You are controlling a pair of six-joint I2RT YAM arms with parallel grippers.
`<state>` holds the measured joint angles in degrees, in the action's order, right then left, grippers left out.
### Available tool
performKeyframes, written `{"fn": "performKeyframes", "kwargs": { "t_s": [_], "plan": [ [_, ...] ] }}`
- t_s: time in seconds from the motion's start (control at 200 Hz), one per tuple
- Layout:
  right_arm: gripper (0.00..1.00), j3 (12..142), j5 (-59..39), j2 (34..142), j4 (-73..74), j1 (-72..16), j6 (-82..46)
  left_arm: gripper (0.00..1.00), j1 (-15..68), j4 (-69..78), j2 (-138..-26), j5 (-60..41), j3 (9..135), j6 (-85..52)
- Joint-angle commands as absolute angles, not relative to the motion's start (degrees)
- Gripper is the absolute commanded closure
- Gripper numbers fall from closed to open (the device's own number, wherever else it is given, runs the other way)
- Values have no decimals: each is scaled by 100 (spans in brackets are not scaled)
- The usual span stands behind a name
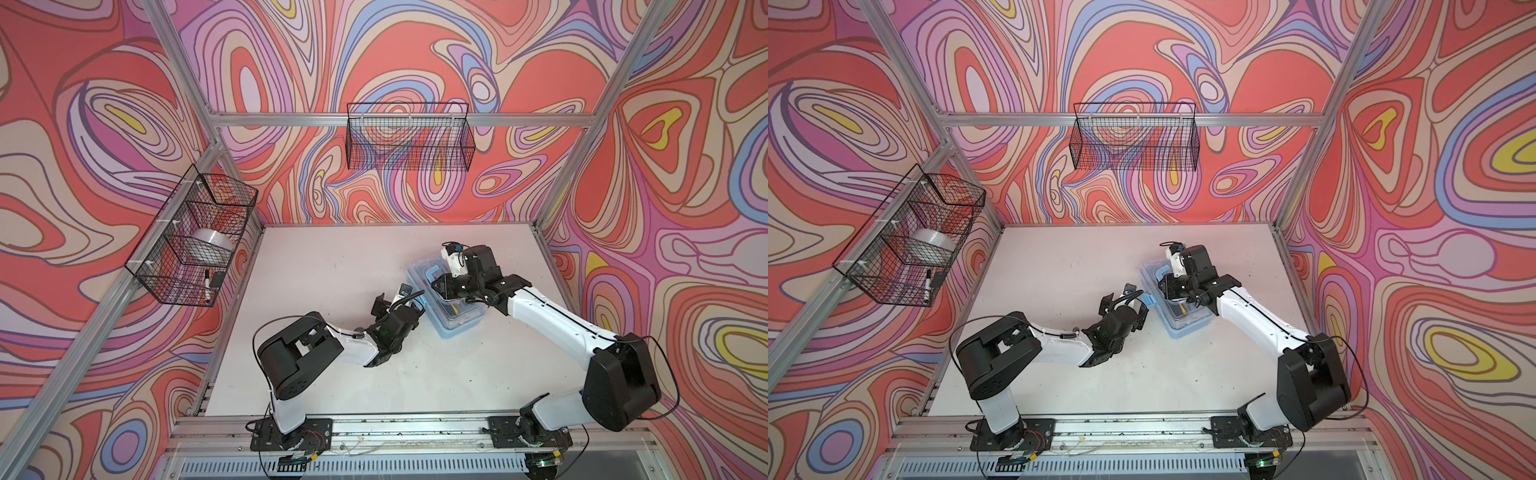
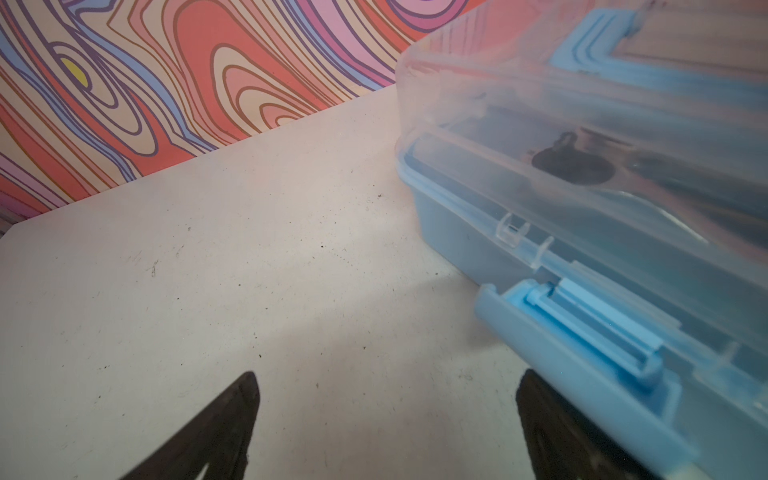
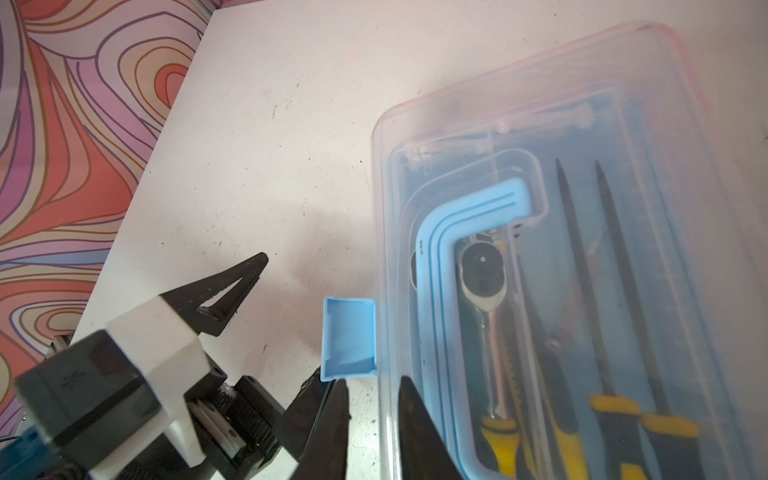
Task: Pack the tool kit
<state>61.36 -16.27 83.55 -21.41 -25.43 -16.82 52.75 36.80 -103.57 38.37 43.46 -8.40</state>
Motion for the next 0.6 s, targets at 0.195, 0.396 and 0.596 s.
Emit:
{"fn": "performKeyframes", "kwargs": {
  "t_s": [0.195, 0.396, 0.596],
  "plan": [
    [79, 6368, -1431, 8772, -2207, -2930, -1941, 4, 5222, 3498, -10193, 3762, 4413, -905],
    [80, 6463, -1260, 8991, -2280, -3092, -2037, 4, 5217, 3494, -10178, 3761, 4386, -901],
    [83, 6486, -1020, 8992, -2396, -3152, -2022, 4, 5216, 3428, -10135, 3735, 4387, -888]
  ]
}}
